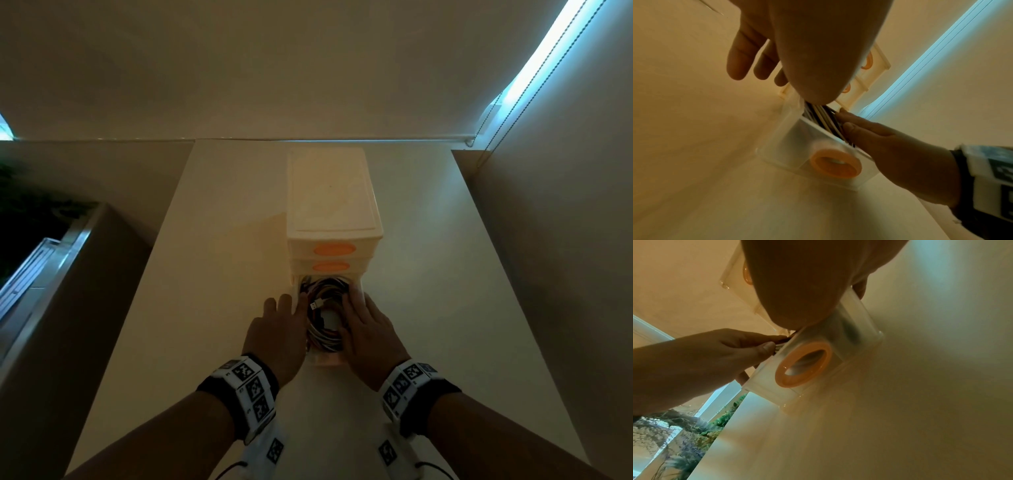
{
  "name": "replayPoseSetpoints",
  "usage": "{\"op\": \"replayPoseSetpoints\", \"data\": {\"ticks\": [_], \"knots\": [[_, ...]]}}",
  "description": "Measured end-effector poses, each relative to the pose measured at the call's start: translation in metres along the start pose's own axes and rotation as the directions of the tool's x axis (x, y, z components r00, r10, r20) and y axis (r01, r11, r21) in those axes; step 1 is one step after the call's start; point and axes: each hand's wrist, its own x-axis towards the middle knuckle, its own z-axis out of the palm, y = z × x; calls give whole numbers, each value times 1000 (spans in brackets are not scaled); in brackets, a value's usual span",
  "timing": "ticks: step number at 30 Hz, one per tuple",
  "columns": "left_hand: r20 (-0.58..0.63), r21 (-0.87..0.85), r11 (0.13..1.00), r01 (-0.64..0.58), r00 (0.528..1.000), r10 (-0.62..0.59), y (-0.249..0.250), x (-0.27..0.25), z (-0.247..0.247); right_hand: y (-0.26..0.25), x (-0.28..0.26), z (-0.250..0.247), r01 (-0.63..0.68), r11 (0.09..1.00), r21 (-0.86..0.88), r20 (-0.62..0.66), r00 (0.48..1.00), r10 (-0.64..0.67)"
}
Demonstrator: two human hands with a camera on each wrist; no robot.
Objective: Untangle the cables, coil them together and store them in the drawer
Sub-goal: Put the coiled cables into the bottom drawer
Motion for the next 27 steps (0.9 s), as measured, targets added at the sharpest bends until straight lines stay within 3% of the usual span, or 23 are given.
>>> {"op": "replayPoseSetpoints", "data": {"ticks": [3,5,7,9,12,14,16,22,27], "knots": [[32,-69,997,23,999,-21,1,-2,-5,-1,9,-1,52,998,-45,22,998,-51],[-123,-169,985,-22,992,1,-4,-1,-2,1,19,0,36,996,-77,82,996,-30],[-308,-196,972,-129,949,64,-9,3,4,9,30,6,29,995,-98,113,993,-18],[-360,-158,965,-211,922,143,-12,5,10,17,34,11,45,993,-111,136,990,-29],[-183,-10,958,-287,942,281,-10,7,32,21,29,3,101,987,-124,107,990,-87],[-57,33,965,-261,963,263,-11,5,44,13,21,-9,109,991,-75,54,993,-105],[-13,90,964,-251,967,253,-9,-1,41,4,13,-15,86,996,-8,-4,996,-86],[7,178,949,-259,965,262,8,-12,33,6,6,-9,4,993,114,-60,998,3],[3,98,964,-248,969,249,3,-23,20,13,-13,-15,136,991,2,5,991,-136]]}}
